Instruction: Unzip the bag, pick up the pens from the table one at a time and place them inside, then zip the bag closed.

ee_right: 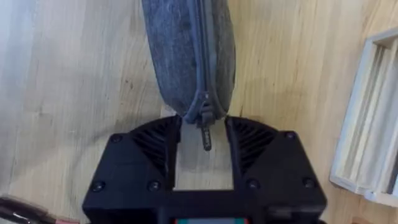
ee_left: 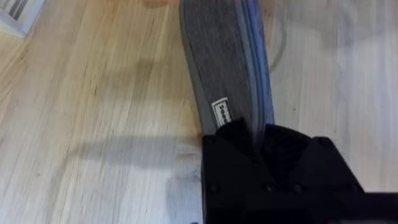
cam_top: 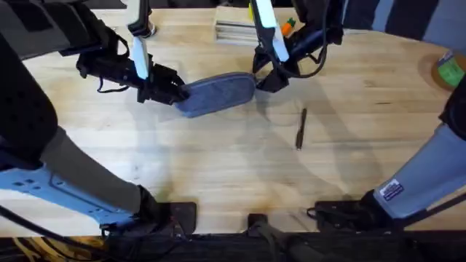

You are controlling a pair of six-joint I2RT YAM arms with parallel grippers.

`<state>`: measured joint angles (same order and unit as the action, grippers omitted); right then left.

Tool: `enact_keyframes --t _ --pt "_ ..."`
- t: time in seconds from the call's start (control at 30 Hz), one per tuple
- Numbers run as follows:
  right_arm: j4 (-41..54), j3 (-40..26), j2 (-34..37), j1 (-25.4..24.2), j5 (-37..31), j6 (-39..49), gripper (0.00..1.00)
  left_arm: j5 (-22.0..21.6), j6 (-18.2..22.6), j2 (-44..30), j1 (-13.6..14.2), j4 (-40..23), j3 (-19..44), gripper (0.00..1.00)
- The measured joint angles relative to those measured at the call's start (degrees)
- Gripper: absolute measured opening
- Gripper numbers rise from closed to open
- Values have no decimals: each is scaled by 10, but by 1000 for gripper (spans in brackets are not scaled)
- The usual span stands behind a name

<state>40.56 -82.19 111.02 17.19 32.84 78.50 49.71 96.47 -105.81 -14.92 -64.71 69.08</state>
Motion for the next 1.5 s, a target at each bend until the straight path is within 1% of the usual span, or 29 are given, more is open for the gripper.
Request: enact_keyframes --t 0.07,0.13,0.2,0.23,0.3,0.73,0.83,1.0,1.07,1.1,1.3,1.5 --pt "0 0 0 0 0 0 385 0 0 0 0 0 0 42" --pt "0 0 0 0 0 0 289 0 0 0 0 0 0 42" --pt "2 0 0 0 0 -1 84 0 0 0 0 0 0 42" --pt "3 0 0 0 0 -1 47 0 0 0 0 0 0 42" --pt "2 0 0 0 0 0 35 0 0 0 0 0 0 42" --pt "2 0 -2 0 0 0 33 0 0 0 0 0 0 42" --pt "2 0 -16 0 -2 0 33 0 0 0 -1 0 0 42" --pt "-3 0 -78 0 -1 0 33 0 0 0 -1 0 0 42" --pt "-1 0 -96 1 7 -1 32 0 0 0 -1 0 0 42" --pt "1 0 -101 3 21 -3 33 0 0 0 -1 0 0 42" --pt "0 0 -100 9 32 -11 31 0 0 0 -1 0 0 42" --pt "-11 0 -100 35 39 -14 33 0 0 0 -1 0 0 42"
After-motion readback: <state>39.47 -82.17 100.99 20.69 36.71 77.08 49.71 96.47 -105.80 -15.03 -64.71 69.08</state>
